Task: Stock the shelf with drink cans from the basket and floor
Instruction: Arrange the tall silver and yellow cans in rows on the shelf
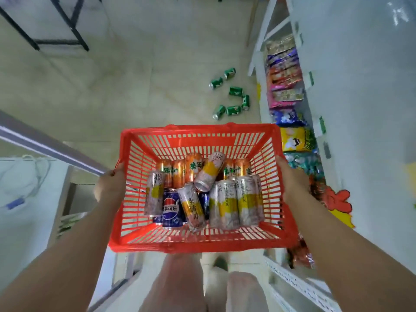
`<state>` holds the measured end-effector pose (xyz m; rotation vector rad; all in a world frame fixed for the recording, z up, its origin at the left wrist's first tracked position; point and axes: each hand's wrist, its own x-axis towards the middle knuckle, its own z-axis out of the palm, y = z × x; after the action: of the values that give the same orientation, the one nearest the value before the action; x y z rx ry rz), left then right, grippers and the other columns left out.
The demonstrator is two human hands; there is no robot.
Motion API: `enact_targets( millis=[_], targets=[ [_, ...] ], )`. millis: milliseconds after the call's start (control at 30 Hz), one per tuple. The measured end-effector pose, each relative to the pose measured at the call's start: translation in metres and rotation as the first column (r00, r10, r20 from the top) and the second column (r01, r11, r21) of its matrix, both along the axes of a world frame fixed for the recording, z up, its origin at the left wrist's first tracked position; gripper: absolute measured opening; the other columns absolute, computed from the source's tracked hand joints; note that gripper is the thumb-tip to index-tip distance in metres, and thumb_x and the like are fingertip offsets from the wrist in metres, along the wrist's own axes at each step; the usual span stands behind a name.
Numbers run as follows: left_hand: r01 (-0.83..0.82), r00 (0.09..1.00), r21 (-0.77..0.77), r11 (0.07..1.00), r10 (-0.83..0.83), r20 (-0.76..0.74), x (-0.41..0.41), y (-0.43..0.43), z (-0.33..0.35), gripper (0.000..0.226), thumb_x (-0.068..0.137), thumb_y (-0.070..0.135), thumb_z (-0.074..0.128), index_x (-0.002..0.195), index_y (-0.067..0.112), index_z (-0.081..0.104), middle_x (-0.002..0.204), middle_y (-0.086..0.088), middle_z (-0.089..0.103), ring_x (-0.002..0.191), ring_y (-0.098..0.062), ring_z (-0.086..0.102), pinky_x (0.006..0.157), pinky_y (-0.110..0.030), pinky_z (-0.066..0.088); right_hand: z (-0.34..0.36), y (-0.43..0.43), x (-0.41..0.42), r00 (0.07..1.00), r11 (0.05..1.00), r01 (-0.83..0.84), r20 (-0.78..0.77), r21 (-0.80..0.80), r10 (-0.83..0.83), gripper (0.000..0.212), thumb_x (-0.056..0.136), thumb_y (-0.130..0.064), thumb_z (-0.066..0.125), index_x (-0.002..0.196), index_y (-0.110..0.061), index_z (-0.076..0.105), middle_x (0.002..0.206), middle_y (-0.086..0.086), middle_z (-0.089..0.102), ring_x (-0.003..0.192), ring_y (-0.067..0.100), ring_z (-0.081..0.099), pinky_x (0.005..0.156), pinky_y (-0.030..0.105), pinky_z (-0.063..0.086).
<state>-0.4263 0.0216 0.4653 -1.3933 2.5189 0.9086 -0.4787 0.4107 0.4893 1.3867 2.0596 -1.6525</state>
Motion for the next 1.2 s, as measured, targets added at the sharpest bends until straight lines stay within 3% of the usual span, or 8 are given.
enact_targets(
  millis=[133,233,433,567,667,767,1000,1200],
  targets=[
    [-0.035,0.999,0.08,0.996,0.036,-0.016,-0.083,-0.019,0.003,0.061,0.093,0.056,0.039,0.119,0.006,0.063,0.117,-0.027,0.063,0.108,-0.044,0.058,0.095,-0.048,0.046,0.006,-0.019,-0.081,1.0,1.0,-0.004,0.021,-0.001,0.004,0.049,0.07,-0.055,0.076,0.066,-0.011,0.054,0.07,0.006,0.064,0.077,0.026,0.068,0.084,0.044,0.057],
    [0.01,0.999,0.123,0.992,-0.003,-0.052,-0.14,-0.035,0.011,0.058,0.092,0.055,0.041,0.112,0.006,0.067,0.111,-0.026,0.065,0.104,-0.043,0.06,0.091,-0.045,0.048,0.0,-0.029,-0.138,1.0,1.0,-0.018,0.024,-0.004,0.018,0.064,0.051,-0.069,0.073,0.073,-0.01,0.064,0.078,0.01,0.072,0.077,0.029,0.072,0.082,0.048,0.058],
    [0.078,0.994,0.131,0.988,-0.068,-0.084,-0.258,-0.073,0.021,0.069,0.085,0.066,0.035,0.109,0.01,0.069,0.102,-0.019,0.07,0.091,-0.04,0.066,0.088,-0.05,0.052,0.015,-0.066,-0.235,0.999,0.999,0.04,-0.024,-0.013,-0.04,0.046,0.073,-0.053,0.075,0.068,-0.013,0.053,0.077,0.005,0.067,0.077,0.023,0.064,0.086,0.042,0.057],
    [0.089,0.994,0.089,0.992,-0.083,-0.064,-0.328,-0.087,0.035,0.064,0.093,0.059,0.035,0.11,0.007,0.067,0.102,-0.021,0.07,0.089,-0.041,0.066,0.086,-0.05,0.053,0.007,-0.078,-0.305,0.999,0.993,0.044,-0.002,-0.111,-0.044,0.06,0.049,-0.066,0.076,0.073,-0.015,0.056,0.082,0.008,0.071,0.081,0.027,0.071,0.085,0.047,0.057],
    [0.082,0.996,0.092,0.992,-0.078,-0.05,-0.383,-0.101,0.034,0.065,0.093,0.059,0.035,0.111,0.005,0.067,0.103,-0.022,0.069,0.09,-0.041,0.065,0.087,-0.051,0.052,0.001,-0.088,-0.363,1.0,0.993,-0.008,-0.031,-0.121,0.004,0.056,0.057,-0.063,0.074,0.072,-0.013,0.055,0.087,0.007,0.07,0.085,0.024,0.069,0.088,0.047,0.056],
    [0.068,0.997,0.101,0.993,-0.063,-0.051,-0.425,-0.11,0.032,0.063,0.093,0.058,0.036,0.109,0.005,0.066,0.103,-0.023,0.069,0.089,-0.041,0.065,0.087,-0.052,0.052,0.0,-0.098,-0.412,1.0,0.986,0.001,-0.009,-0.167,-0.003,0.06,0.047,-0.064,0.076,0.07,-0.011,0.061,0.077,0.009,0.073,0.08,0.029,0.072,0.085,0.049,0.057],
    [0.083,0.995,0.096,0.992,-0.077,-0.063,-0.539,-0.133,0.038,0.057,0.095,0.054,0.038,0.099,0.005,0.067,0.094,-0.021,0.069,0.08,-0.038,0.065,0.085,-0.049,0.053,0.007,-0.127,-0.518,1.0,0.991,0.003,-0.014,-0.134,-0.005,0.038,0.071,-0.05,0.076,0.067,-0.016,0.061,0.073,0.011,0.072,0.083,0.034,0.073,0.085,0.05,0.057],
    [0.087,0.996,0.148,0.985,-0.085,-0.016,-0.64,-0.169,0.035,0.05,0.093,0.056,0.04,0.093,0.013,0.064,0.082,-0.012,0.067,0.074,-0.036,0.066,0.083,-0.047,0.055,0.002,-0.161,-0.601,1.0,0.993,0.0,0.0,-0.122,0.0,0.043,0.078,-0.052,0.069,0.08,-0.01,0.064,0.075,0.003,0.068,0.066,0.018,0.066,0.065,0.035,0.057]
  ],
)
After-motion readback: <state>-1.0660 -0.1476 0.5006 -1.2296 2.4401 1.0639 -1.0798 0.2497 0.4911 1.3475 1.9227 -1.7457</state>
